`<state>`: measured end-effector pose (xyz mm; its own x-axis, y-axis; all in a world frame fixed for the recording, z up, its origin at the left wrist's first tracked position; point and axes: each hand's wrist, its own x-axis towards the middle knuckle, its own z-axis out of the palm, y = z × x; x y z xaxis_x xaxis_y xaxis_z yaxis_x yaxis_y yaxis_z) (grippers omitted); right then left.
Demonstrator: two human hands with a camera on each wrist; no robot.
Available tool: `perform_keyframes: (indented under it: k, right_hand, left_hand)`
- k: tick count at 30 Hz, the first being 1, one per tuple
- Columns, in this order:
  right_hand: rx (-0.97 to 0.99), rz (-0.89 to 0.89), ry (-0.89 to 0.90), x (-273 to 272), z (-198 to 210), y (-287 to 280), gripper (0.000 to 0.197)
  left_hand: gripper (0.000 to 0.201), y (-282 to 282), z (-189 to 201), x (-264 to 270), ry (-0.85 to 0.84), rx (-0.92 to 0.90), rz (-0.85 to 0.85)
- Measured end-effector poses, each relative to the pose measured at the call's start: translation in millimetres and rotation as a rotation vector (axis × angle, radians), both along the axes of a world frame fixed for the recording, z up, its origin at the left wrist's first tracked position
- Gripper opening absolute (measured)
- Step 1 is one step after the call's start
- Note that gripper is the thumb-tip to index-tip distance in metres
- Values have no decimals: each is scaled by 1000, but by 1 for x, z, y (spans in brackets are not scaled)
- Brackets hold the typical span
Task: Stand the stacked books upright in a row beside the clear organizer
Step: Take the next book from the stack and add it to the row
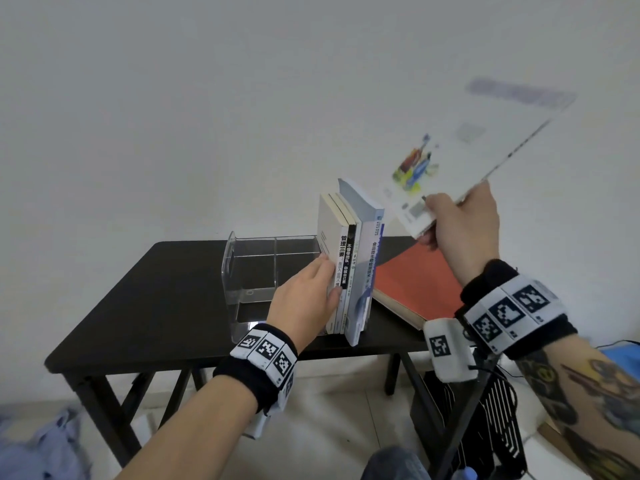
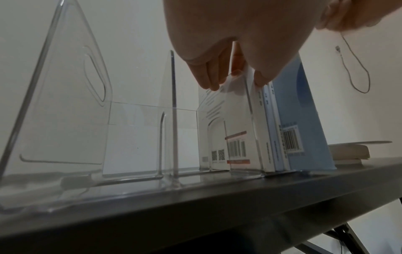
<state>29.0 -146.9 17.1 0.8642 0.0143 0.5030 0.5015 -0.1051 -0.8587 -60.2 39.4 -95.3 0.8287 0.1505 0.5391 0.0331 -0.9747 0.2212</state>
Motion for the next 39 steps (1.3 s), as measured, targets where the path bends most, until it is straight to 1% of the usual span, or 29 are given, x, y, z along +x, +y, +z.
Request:
perform_keyframes:
  k: [1,2,4,6,8,9,11,13,15,17,18,21,22,25,27,29,31,34,35,37,39]
  right_hand:
    - [24,-11,-69,-11,7,4,18]
    - [53,-19,-126,-21,12,9,14]
    - [64,-28,-222,-42,20,18,21]
    - [-4,-22,-260,-57,20,29,21]
    - [-112,33,-256,-66,14,41,16]
    - [-171,61,-253,-68,10,47,19]
    - [-307,75,-286,-70,-3,57,32]
    - [-451,29,-342,-68,-16,65,44]
    - [-654,-29,-365,-61,-31,71,50]
    - [-857,-76,-354,-58,-40,76,52]
    - [-900,-69,-326,-57,-43,78,54]
    - [-817,4,-240,-59,-48,81,60]
    - [-810,10,-236,-60,-47,82,59]
    - [-801,25,-224,-61,-48,83,54]
    - [-783,36,-220,-59,-49,85,52]
    - [-777,41,-216,-59,-52,86,52]
    - [-784,27,-227,-59,-55,85,54]
    - [-900,-19,-241,-61,-57,87,52]
    - [-932,-31,-253,-61,-59,89,51]
    - [-950,-39,-257,-60,-61,92,50]
    - [-946,-30,-226,-57,-63,94,52]
  left_hand:
    - [31,0,0,0,2,3,2]
    - [31,1,0,0,9,5,6]
    - [34,2,-1,0,23,7,3]
    - [39,3,-1,-1,37,8,-4]
    - [41,3,0,-2,55,15,8]
    - [41,3,1,-3,60,17,14]
    - [41,3,2,-5,58,17,18]
    - [43,1,4,-7,65,16,10]
    - [46,0,5,-8,78,10,12]
    - [48,-3,7,-10,72,-34,11]
    - [46,-5,9,-11,76,-79,14]
    - [30,-10,11,-14,99,-218,28]
    - [31,-11,11,-15,92,-265,28]
    - [49,-10,9,-15,53,-352,28]
    - [57,-8,7,-13,20,-309,5]
    - [59,-5,7,-10,-11,-253,-17]
    - [59,0,7,-7,-9,-249,-24]
    - [61,4,7,-2,18,-217,-45]
    - [59,5,7,-1,34,-179,-49]
    - [48,6,5,1,42,-129,-61]
    - [36,8,2,3,44,-137,-75]
